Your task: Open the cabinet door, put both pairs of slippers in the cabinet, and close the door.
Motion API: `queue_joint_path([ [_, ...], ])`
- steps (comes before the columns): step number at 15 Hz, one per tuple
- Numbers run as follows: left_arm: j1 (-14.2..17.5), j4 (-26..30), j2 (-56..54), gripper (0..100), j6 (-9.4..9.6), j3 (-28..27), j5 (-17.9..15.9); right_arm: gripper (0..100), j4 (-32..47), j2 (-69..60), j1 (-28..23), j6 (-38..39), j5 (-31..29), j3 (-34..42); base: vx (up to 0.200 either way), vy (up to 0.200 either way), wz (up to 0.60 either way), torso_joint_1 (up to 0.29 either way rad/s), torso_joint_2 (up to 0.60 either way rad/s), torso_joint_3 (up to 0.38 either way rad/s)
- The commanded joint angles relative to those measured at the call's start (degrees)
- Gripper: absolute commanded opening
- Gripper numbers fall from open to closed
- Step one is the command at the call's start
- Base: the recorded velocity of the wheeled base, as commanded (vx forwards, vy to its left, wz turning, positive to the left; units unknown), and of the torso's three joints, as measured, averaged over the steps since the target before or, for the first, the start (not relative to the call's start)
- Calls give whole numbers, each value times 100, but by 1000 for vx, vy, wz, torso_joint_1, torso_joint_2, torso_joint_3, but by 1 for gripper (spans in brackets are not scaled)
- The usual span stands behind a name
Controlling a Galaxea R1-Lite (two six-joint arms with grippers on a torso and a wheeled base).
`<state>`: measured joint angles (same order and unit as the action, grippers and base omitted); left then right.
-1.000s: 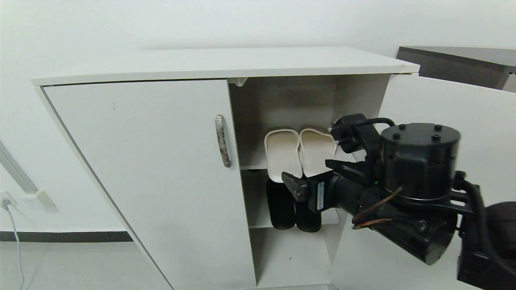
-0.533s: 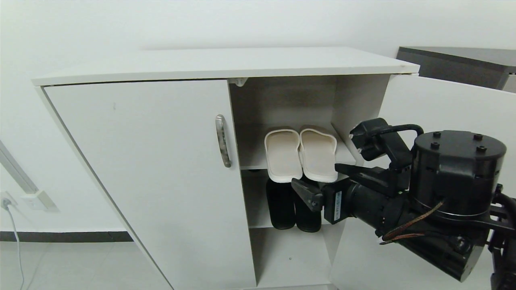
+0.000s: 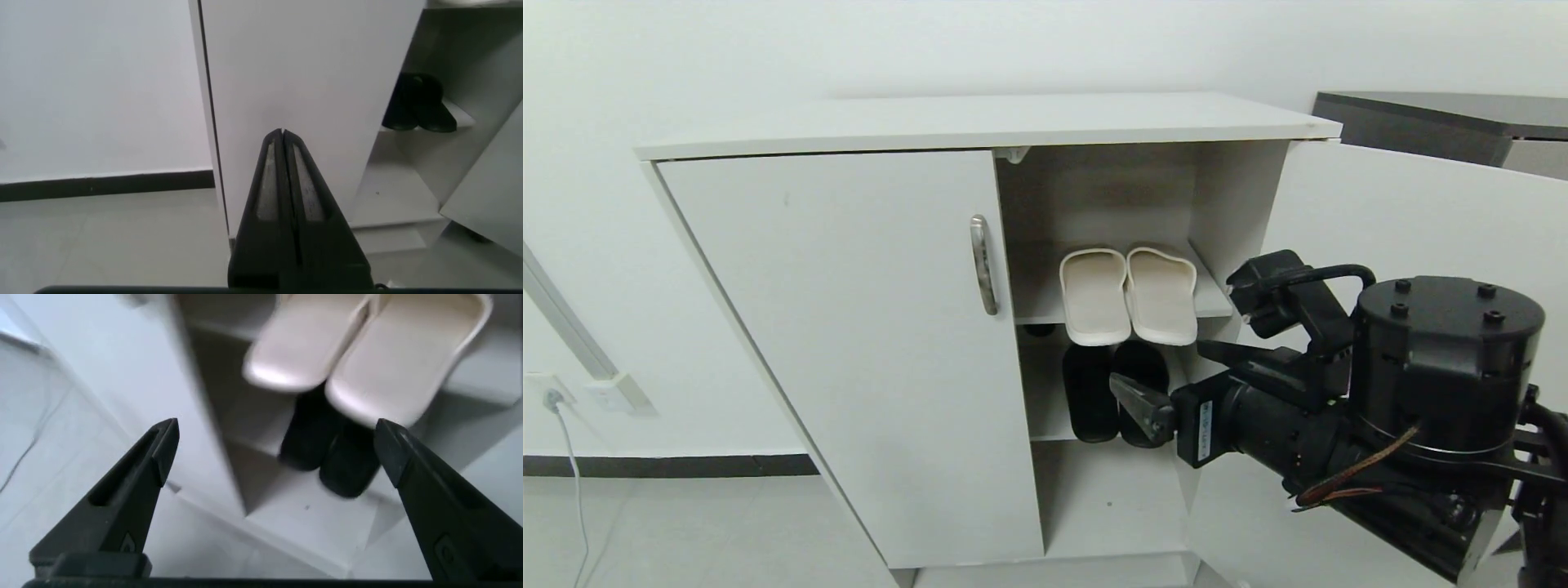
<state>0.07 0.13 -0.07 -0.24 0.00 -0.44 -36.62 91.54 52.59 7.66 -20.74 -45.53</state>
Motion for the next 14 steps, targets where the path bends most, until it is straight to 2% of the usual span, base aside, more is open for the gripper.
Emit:
queue_joint_path([
  [1, 1, 4, 7, 0, -2, 0, 0, 100, -3, 57, -3, -1, -1, 9, -200, 0, 0, -2, 2, -2],
  [9, 1, 4, 7, 0, -2, 0, 0, 100, -3, 101, -21, -1, 17, 18, -200, 0, 0, 1, 4, 4],
  [14, 1, 4, 7, 0, -2, 0, 0, 100, -91, 224, -223, -185, 122, 141, -200, 0, 0, 2, 0, 2],
])
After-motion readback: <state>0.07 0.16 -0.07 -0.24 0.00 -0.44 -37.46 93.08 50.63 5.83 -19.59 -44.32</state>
